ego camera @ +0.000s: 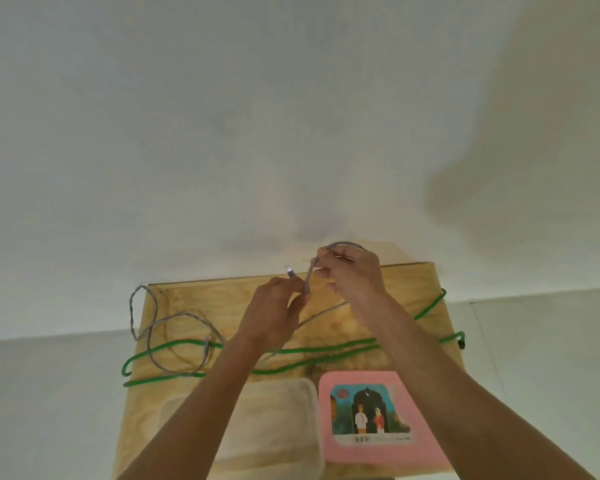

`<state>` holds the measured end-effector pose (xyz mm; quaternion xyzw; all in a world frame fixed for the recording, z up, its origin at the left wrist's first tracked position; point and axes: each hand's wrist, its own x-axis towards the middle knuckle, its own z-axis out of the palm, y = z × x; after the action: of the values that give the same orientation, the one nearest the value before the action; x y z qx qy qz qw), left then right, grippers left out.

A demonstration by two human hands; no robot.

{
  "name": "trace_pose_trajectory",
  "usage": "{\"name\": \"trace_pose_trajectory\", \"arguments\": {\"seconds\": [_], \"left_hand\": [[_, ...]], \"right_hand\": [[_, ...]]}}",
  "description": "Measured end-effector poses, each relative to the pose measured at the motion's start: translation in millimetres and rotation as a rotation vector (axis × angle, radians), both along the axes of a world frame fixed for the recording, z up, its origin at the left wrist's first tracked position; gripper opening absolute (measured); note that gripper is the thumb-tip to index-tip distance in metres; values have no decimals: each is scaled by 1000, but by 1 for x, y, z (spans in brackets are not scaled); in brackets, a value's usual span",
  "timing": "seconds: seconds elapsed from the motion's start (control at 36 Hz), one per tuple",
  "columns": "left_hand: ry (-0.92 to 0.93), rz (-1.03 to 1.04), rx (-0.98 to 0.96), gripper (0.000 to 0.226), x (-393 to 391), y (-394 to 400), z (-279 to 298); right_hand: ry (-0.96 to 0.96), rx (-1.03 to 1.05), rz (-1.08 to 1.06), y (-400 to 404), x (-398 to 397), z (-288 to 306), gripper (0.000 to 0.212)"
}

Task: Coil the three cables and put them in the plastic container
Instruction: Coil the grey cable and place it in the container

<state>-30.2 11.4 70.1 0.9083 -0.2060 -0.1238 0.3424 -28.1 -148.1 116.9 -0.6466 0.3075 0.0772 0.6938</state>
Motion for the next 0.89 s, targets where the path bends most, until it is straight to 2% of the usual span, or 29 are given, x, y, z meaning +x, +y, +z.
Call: {"name": "trace_pose_trajectory", "arguments": {"seconds": [0.11, 0.19, 0.31, 0.39, 0.47, 0.56, 0.61, 0.67, 0.78, 0.89], "left_hand": [[40, 218, -258, 15, -11, -4, 55], [47, 340, -444, 17, -15, -11, 100], [29, 398, -559, 17, -24, -20, 152], [26, 469, -639, 19, -34, -22, 180], [39, 524, -684, 21, -42, -22, 201], [91, 519, -746, 25, -48, -22, 220], [173, 490, -821, 27, -51, -22, 232], [257, 433, -872, 27, -54, -21, 244], [422, 287, -964, 26, -61, -18, 264], [454, 116, -895, 32, -66, -4, 278]], "right_hand": [[-110, -39, 171, -12, -5, 49, 10], [-201, -151, 281, -19, -16, 72, 12], [-328, -189, 404, -22, -36, 94, 22], [-478, -193, 410, -22, -54, 110, 18], [-674, -285, 296, -22, -67, 123, 10], [-805, -450, 161, -27, -65, 136, 28], [-802, -628, 198, -30, -54, 143, 49], [-759, -777, 277, -30, -42, 147, 55], [-787, -834, 259, -20, -26, 154, 20], [-821, -795, 238, -10, -19, 179, 6]]}}
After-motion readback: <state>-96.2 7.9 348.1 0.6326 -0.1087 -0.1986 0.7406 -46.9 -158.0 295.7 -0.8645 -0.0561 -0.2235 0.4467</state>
